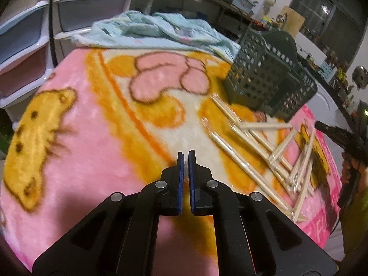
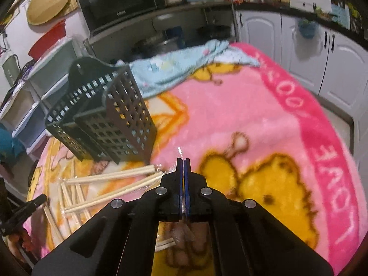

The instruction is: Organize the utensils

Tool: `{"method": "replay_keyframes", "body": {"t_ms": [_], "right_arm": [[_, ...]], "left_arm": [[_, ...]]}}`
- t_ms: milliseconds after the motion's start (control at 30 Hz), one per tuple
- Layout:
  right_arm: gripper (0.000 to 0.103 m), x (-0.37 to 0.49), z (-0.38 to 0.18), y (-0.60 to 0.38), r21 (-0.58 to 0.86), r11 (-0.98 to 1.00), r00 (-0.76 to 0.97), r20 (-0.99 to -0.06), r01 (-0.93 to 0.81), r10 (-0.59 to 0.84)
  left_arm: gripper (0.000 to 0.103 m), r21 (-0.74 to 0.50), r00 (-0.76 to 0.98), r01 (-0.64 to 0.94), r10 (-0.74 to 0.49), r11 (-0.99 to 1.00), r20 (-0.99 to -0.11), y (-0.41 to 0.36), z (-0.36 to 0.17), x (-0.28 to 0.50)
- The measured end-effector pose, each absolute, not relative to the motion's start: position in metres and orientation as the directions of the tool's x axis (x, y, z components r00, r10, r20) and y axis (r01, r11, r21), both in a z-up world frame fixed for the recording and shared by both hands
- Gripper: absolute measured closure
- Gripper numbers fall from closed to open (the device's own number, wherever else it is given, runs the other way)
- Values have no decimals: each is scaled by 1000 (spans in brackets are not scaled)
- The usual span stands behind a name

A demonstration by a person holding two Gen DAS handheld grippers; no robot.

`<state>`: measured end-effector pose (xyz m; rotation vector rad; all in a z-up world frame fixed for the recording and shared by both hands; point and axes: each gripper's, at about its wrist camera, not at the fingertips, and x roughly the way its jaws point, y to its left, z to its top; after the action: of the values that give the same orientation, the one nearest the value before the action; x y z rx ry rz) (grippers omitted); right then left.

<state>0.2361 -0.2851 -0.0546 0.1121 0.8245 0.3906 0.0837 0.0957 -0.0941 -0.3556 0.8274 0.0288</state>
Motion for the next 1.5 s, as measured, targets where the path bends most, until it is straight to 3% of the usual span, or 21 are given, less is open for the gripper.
{"method": "replay_keyframes", "body": {"t_ms": [667,1500], "right_arm": [[102,180,40,-257,148,890,728,-527,-430,439],[102,130,115,-257,124,861,795,-338,-493,504]], "left_arm": [[101,-298,825,-71,-112,952,-554,95,1,72],[101,-265,878,160,-260,951,-402,18,84,90]]}}
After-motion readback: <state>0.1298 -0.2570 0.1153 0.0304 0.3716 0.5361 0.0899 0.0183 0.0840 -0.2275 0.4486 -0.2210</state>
